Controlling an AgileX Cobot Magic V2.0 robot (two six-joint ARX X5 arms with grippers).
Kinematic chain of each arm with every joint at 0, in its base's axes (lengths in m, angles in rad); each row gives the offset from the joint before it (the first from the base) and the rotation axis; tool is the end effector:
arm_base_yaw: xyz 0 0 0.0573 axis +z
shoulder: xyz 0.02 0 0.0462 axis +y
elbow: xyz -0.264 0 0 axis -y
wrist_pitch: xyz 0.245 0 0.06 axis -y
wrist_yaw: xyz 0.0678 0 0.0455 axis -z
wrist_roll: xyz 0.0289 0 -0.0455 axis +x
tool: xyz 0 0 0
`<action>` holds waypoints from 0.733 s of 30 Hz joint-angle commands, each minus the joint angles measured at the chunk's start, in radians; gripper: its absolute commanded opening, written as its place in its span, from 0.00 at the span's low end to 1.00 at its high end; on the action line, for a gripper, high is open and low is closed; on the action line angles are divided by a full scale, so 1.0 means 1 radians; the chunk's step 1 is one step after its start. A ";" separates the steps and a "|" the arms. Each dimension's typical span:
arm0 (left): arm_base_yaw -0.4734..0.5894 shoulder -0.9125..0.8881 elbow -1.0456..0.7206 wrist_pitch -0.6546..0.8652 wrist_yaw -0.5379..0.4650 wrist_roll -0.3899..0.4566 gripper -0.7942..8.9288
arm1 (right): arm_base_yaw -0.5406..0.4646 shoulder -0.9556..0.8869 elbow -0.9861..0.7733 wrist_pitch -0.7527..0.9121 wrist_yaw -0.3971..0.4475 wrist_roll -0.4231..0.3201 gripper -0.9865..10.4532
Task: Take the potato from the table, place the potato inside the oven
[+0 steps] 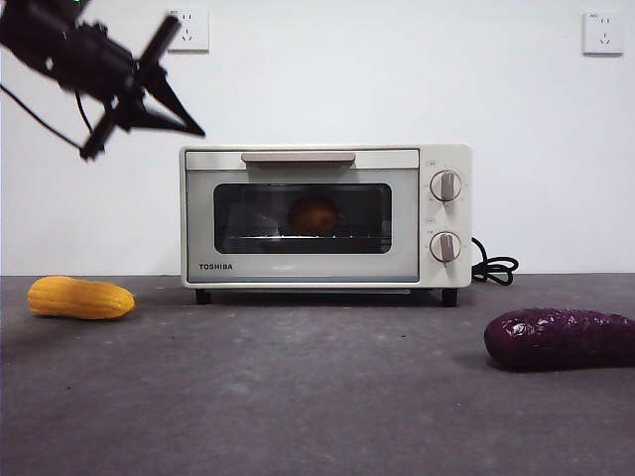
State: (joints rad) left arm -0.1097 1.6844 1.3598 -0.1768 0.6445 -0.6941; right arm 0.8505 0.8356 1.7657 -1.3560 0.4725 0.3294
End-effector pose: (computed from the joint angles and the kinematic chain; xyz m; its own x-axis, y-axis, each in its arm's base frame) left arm 0.3768 -0.0590 0.3008 0.6310 -0.6739 -0.3842 0.1642 0.6001 -0.7829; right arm 0.0273 0.0112 0.4929 0.8769 0.3093 -0.3679 -0.2864 0.9510 0.1167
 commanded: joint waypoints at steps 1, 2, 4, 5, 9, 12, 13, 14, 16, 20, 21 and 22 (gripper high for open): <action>-0.003 -0.111 0.003 -0.034 0.010 0.142 0.07 | 0.001 0.000 -0.002 -0.022 0.017 0.005 0.09; -0.004 -0.153 0.003 -0.052 0.010 0.171 0.07 | 0.001 0.000 -0.002 -0.022 0.019 0.005 0.09; -0.005 -0.240 0.003 -0.085 0.010 0.215 0.08 | 0.001 0.000 -0.002 -0.022 0.019 0.005 0.09; -0.005 -0.278 0.003 -0.095 0.010 0.230 0.08 | 0.001 0.000 -0.002 -0.022 0.019 0.004 0.09; -0.003 -0.431 0.003 -0.106 0.010 0.260 0.08 | 0.001 0.000 -0.002 -0.022 0.019 0.004 0.09; 0.001 -0.526 0.003 -0.107 0.010 0.260 0.08 | 0.001 0.000 -0.002 -0.022 0.019 0.005 0.09; 0.001 -0.555 0.003 -0.107 0.010 0.260 0.08 | 0.001 0.000 -0.002 -0.022 0.019 0.005 0.09; 0.001 -0.579 0.003 -0.107 0.010 0.260 0.08 | 0.001 0.000 -0.002 -0.022 0.019 0.005 0.09; 0.001 -0.626 0.003 -0.106 0.010 0.260 0.08 | 0.001 0.000 -0.002 -0.022 0.019 0.005 0.09; 0.000 -0.682 0.003 -0.107 0.010 0.260 0.08 | 0.001 0.000 -0.002 -0.022 0.019 0.005 0.09; 0.000 -0.690 0.003 -0.107 0.010 0.260 0.08 | 0.001 0.000 -0.002 -0.022 0.019 0.005 0.09; 0.000 -0.696 0.003 -0.107 0.010 0.260 0.08 | 0.001 0.000 -0.002 -0.022 0.019 0.005 0.09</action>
State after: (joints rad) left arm -0.1116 0.9855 1.3632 -0.2836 0.6502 -0.4477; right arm 0.8505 0.8356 1.7657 -1.3560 0.4900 0.3294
